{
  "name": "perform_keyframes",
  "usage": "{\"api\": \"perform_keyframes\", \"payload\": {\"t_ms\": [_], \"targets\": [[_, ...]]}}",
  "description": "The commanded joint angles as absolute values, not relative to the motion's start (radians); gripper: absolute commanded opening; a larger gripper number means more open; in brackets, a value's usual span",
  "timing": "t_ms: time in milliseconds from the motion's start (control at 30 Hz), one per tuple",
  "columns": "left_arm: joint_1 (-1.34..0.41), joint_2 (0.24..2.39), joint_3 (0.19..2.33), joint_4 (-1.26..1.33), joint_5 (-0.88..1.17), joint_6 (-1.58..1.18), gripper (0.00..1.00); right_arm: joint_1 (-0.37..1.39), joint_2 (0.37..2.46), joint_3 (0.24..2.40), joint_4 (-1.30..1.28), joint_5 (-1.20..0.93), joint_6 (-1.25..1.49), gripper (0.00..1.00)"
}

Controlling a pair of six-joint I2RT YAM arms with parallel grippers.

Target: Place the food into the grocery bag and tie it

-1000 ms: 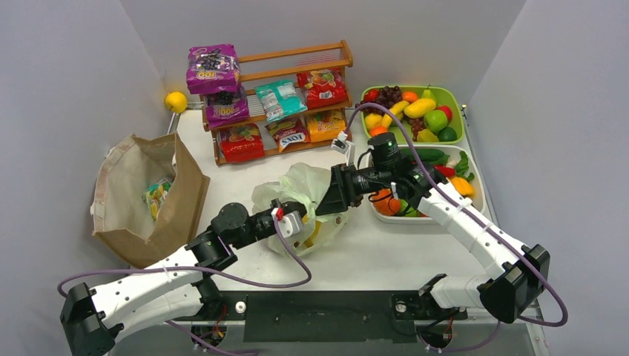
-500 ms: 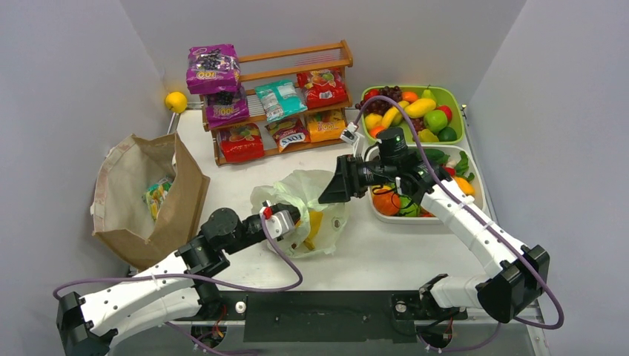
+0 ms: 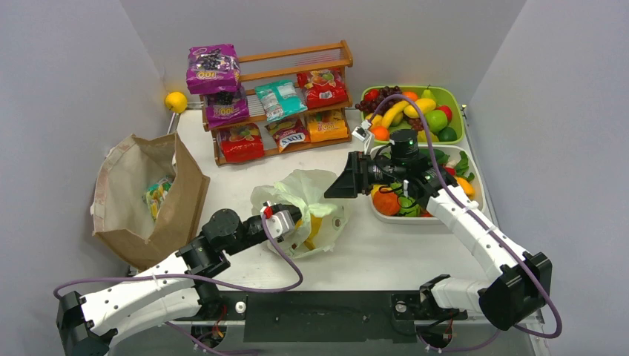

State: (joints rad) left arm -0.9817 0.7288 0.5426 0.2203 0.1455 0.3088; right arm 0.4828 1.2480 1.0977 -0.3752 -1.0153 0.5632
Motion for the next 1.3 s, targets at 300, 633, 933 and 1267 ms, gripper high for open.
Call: {"api": "perform_keyframes", "payload": {"t_ms": [300, 633, 933, 1267], "targets": [[-0.994, 0.698, 0.546, 0.239, 0.131, 0.292, 0.0, 0.452, 1.217, 1.068, -0.299, -1.021, 0.578, 0.39], [-0.997, 0.678, 0.546, 0.23, 0.107, 0.276, 0.0, 0.698, 1.304, 1.113, -0.507, -0.898, 0.363, 0.16], [-0.999, 0.628, 0.538, 0.193, 0.096, 0.228, 0.0, 0.74, 1.315, 1.106, -0.408, -0.925, 0.377, 0.32], [-0.999, 0.6, 0.547, 0.177, 0.047, 0.127, 0.0, 0.825, 1.343, 1.099, -0.19, -0.924, 0.447, 0.47]]}}
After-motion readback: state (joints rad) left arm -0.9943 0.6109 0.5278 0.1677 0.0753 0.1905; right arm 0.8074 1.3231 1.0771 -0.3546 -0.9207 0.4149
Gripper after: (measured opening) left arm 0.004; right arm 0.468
